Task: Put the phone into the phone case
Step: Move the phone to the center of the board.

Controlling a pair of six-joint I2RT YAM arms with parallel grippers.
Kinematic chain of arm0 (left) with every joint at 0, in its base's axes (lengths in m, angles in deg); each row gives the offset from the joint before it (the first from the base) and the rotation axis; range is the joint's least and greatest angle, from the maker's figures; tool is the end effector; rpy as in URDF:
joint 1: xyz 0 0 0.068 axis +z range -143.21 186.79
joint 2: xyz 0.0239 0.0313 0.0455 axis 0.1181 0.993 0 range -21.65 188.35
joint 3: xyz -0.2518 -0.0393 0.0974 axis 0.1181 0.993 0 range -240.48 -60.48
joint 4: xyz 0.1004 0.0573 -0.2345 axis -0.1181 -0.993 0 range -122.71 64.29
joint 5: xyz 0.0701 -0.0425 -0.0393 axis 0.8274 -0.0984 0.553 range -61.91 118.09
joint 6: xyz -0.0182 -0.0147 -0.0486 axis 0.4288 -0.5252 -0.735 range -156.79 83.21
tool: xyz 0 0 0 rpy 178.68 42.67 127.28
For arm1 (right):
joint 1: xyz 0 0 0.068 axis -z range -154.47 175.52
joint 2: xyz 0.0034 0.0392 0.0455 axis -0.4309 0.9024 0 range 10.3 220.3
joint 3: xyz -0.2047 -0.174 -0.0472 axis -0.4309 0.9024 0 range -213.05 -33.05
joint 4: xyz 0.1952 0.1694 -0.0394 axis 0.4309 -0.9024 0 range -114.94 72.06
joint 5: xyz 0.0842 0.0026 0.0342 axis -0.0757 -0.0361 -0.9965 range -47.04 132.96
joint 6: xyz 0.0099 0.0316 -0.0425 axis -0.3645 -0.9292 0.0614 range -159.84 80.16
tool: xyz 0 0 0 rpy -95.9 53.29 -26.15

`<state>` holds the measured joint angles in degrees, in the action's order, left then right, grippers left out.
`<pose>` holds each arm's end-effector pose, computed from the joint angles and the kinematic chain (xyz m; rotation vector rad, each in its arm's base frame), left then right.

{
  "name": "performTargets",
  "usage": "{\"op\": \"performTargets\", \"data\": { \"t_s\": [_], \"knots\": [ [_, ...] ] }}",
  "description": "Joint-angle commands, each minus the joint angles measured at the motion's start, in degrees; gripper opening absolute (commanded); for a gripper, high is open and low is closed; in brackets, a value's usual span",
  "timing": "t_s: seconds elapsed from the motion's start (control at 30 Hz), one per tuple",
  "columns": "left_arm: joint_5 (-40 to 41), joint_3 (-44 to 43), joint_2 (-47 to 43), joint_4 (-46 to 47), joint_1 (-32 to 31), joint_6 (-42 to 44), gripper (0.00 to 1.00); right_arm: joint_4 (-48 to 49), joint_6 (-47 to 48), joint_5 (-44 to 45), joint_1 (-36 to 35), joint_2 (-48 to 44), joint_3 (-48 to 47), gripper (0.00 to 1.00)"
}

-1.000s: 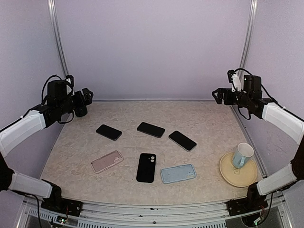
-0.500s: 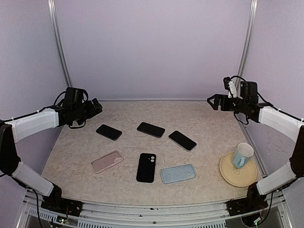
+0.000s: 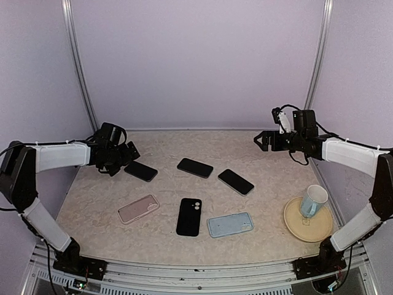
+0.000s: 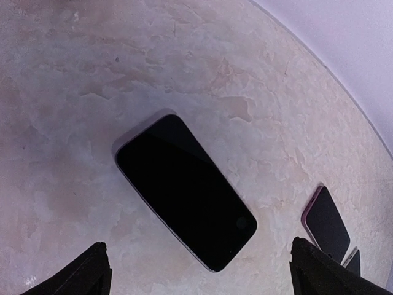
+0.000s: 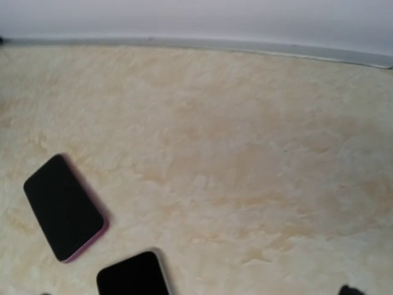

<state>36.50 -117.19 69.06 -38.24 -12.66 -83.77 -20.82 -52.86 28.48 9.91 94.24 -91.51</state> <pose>0.3177 -0.1066 0.2109 -0.6406 2.3183 -0.3771 0.3198 0.0985 0.2733 -0.2060 2.0876 0.5660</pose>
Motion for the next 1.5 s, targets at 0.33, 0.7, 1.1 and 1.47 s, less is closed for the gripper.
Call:
{"op": "performTargets", "data": {
  "t_s": [0.33,0.7,1.1,1.47],
  "knots": [
    [4.53,-3.15,9.61,-3.83,-1.30,-2.81,0.99,-0.96,4.01,4.65,-4.32,0.87,-3.41,1.00],
    [4.69,-4.58,13.26,-2.40,-1.21,-3.62,0.99,-1.64,5.50,7.19,-4.86,-0.40,-3.19,1.00],
    [5.80,-7.58,16.46,-1.12,-0.53,-3.91,0.99,-2.09,5.81,7.20,-4.86,-0.80,-2.94,1.00],
    [6.98,-10.97,20.87,-0.12,-0.25,-2.55,0.99,-2.61,6.08,7.79,-4.86,-0.62,-2.79,1.00]
  ]
}}
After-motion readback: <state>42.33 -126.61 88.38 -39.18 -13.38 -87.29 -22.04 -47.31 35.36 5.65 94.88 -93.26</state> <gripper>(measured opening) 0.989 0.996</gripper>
